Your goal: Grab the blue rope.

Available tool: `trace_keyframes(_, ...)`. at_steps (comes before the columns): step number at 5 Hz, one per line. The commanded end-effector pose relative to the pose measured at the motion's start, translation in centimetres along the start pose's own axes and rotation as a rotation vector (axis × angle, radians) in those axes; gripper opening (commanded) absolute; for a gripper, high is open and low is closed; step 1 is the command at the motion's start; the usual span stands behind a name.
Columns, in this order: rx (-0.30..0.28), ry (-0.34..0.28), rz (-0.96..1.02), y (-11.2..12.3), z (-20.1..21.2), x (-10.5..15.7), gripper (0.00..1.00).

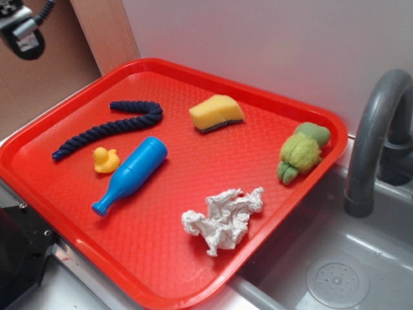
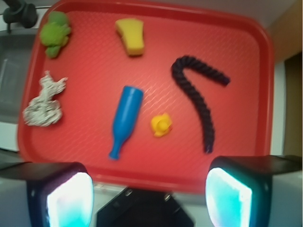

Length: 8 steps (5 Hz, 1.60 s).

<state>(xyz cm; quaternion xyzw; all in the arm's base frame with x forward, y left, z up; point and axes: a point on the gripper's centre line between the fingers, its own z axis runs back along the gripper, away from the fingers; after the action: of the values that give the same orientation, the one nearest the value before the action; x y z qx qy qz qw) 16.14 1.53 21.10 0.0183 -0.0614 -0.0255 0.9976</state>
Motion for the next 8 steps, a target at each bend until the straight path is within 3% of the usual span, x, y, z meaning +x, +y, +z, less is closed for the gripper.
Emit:
trace_keyframes(1, 0.130, 0.058, -0.149, 5.6, -4.9, 3.0, 1.00)
trace_keyframes(2, 0.176, 0.108, -0.152, 6.8, -8.5, 3.7, 1.00)
trace_keyframes(5, 0.184, 0.230, -0.152, 6.8, -16.1, 4.1, 1.00)
trace_keyframes(8, 0.116, 0.222, -0.153, 6.7, -19.0, 3.6, 1.00)
